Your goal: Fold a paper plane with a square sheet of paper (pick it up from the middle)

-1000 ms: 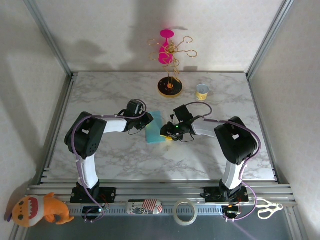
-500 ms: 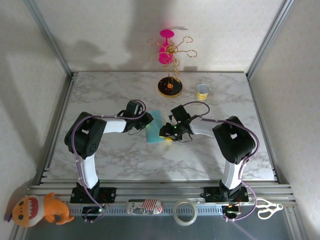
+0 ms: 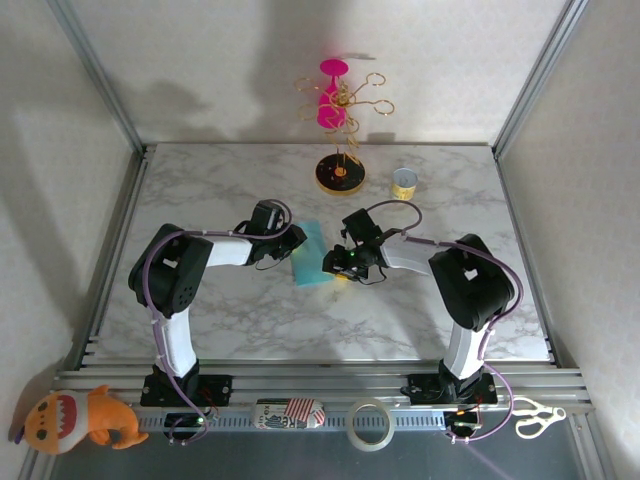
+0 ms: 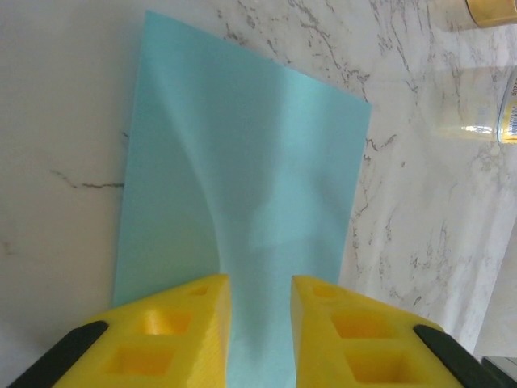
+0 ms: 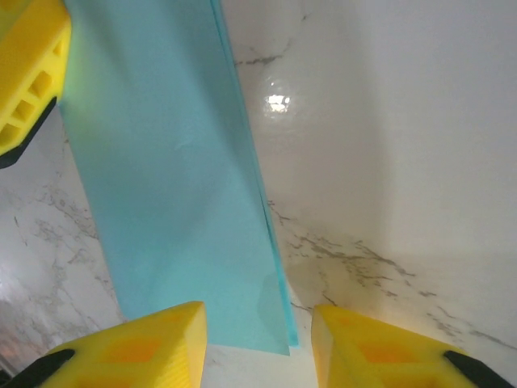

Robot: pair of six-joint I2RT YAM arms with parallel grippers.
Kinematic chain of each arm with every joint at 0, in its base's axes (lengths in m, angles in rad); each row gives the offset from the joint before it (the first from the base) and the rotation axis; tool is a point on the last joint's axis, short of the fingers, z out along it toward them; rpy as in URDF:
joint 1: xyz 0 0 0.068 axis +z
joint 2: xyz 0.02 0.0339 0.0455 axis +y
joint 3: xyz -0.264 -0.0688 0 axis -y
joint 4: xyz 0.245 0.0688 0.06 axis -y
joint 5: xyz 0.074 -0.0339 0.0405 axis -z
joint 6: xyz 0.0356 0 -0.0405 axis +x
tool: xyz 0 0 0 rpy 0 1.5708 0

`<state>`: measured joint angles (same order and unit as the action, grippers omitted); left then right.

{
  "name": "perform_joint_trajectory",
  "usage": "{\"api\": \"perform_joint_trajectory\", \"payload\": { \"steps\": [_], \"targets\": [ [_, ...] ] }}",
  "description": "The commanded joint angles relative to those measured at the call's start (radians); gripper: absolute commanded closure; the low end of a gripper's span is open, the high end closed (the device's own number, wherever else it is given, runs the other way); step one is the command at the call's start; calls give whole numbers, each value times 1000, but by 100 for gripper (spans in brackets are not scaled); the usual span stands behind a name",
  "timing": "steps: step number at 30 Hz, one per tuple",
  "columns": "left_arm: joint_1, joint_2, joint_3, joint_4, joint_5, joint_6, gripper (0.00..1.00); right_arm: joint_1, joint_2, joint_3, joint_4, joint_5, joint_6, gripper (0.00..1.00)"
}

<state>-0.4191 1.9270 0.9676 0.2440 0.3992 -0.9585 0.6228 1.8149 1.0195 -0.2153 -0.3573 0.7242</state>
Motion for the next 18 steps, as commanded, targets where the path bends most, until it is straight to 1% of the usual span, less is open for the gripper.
{"api": "perform_joint_trajectory", "payload": {
  "steps": [1, 5, 18],
  "targets": [
    [15, 38, -38, -67, -14, -2, 73, 8, -30, 1, -35, 33, -12, 59],
    [17, 41, -44, -54, 1, -9, 73, 13, -7, 8, -23, -11, -20, 60],
    [28, 50, -77, -11, 35, -36, 72, 32, 33, 28, -15, -48, -32, 61]
  ]
}}
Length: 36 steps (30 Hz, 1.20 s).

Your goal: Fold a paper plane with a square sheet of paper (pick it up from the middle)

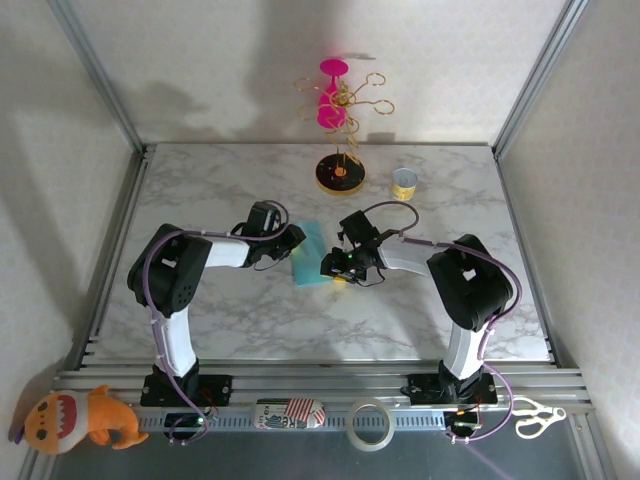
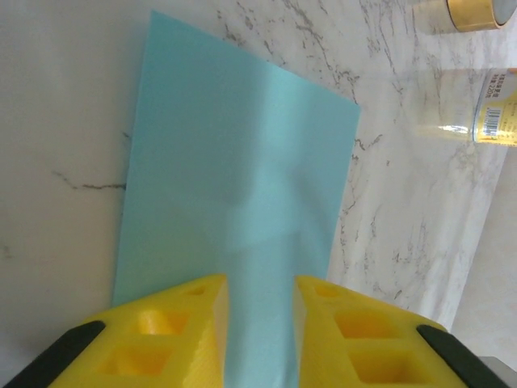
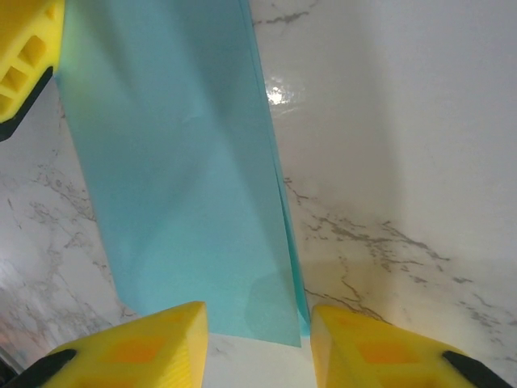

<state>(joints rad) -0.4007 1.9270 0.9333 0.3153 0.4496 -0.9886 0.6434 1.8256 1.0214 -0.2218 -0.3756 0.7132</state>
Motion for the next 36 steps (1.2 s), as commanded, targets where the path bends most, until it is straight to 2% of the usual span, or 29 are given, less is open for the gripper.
{"api": "perform_joint_trajectory", "payload": {
  "steps": [1, 17, 27, 34, 36],
  "targets": [
    [12, 49, -44, -81, -14, -6, 72, 10, 17, 24, -6, -31, -19, 62],
    [13, 50, -44, -79, -8, 1, 72, -13, -30, -18, 83, -26, 72, 74],
    [13, 44, -34, -88, 0, 7, 72, -16, -17, -1, 47, -6, 87, 81],
    [13, 26, -27, -81, 14, 10, 72, -17, -25, -5, 33, -3, 96, 93],
    [12, 1, -8, -67, 46, 33, 69, -17, -30, -11, 30, 3, 97, 98]
  ]
}}
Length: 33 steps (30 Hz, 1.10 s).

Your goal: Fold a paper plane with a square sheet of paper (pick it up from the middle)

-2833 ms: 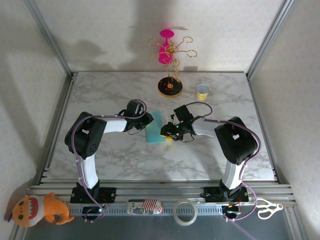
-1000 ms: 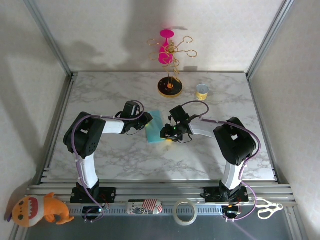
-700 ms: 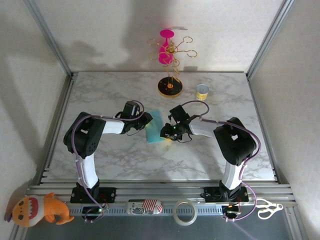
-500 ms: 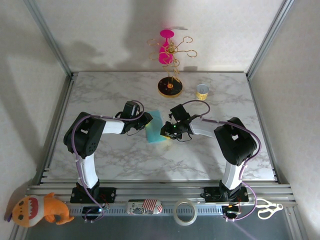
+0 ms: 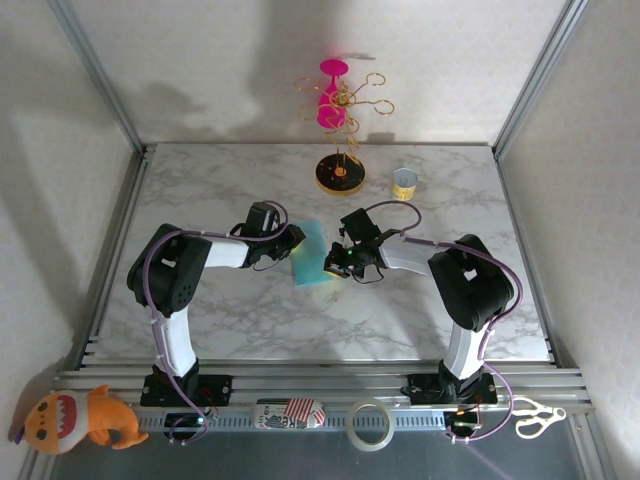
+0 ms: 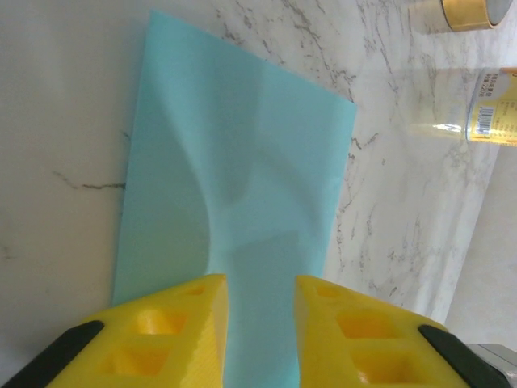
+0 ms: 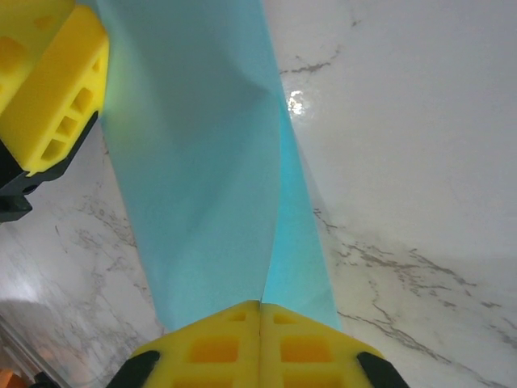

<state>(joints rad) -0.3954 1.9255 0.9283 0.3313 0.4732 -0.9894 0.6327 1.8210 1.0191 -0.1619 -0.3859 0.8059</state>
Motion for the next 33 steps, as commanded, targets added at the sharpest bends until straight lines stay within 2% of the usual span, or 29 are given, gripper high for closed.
{"api": "perform_joint_trajectory", "payload": {
  "steps": [1, 5, 10, 19, 33],
  "targets": [
    [6, -17, 11, -75, 42, 50, 67, -6, -31, -13, -34, 19, 4, 100],
    [1, -93, 75, -132, 35, 136, 63, -15, -65, -40, -47, 44, 0, 100],
    [7, -87, 97, -244, -56, 220, 66, -27, -117, -78, -44, 59, 0, 100],
    [6, 15, 114, -207, -18, 214, 73, -27, -128, -77, -27, 34, -12, 100],
    [6, 63, 113, -215, -2, 238, 76, 12, -67, 3, 49, -71, -64, 100]
  ]
}}
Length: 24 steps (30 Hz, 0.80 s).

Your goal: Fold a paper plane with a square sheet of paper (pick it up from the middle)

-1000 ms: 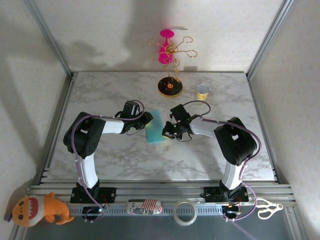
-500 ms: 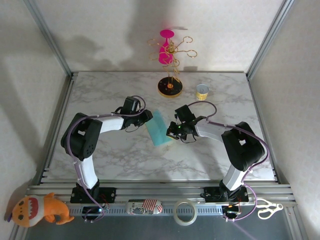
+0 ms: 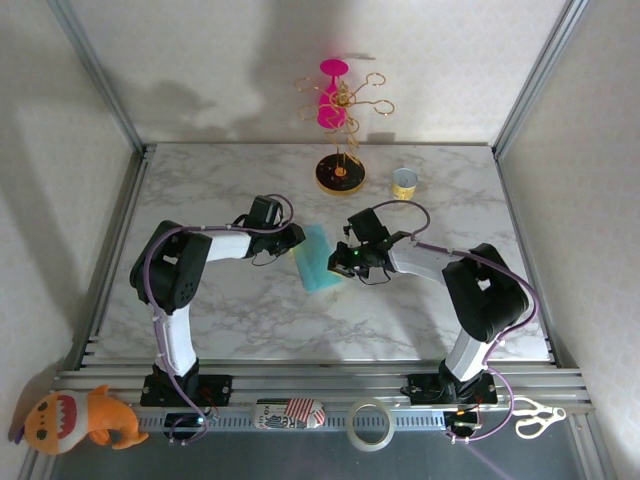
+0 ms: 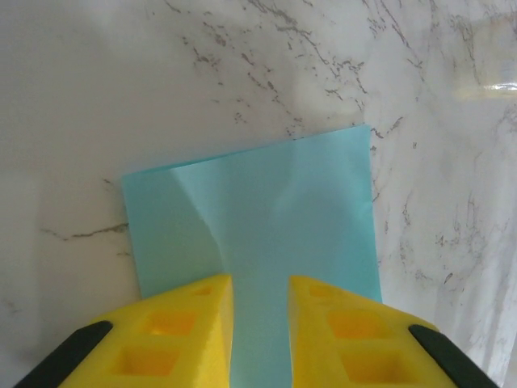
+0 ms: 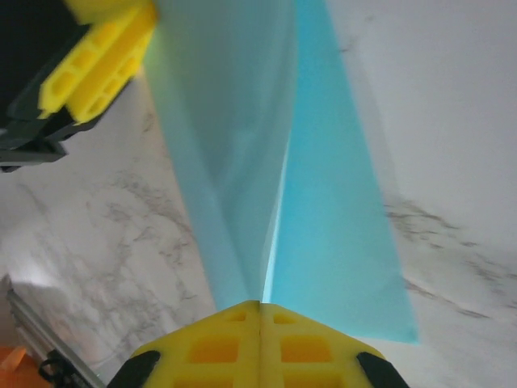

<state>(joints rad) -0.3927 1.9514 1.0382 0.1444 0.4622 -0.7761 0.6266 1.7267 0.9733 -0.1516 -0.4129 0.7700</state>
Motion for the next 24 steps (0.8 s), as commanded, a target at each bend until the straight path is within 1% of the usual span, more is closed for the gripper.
{"api": "perform_joint_trajectory", "payload": {
  "steps": [1, 4, 9, 15, 24],
  "targets": [
    [3, 39, 3, -26, 10, 25, 76, 23, 41, 60, 49, -51, -29, 100],
    [3, 41, 2, -24, 13, 25, 76, 33, 78, 87, 75, -65, -26, 100],
    [4, 39, -10, -22, 11, 18, 76, 40, 146, 136, 106, -46, -17, 100],
    [4, 42, -13, -15, 14, 11, 77, 47, 184, 156, 118, -21, -9, 100],
    [3, 46, -15, -17, 21, 11, 78, 60, 232, 190, 104, -17, -29, 100]
  ]
}}
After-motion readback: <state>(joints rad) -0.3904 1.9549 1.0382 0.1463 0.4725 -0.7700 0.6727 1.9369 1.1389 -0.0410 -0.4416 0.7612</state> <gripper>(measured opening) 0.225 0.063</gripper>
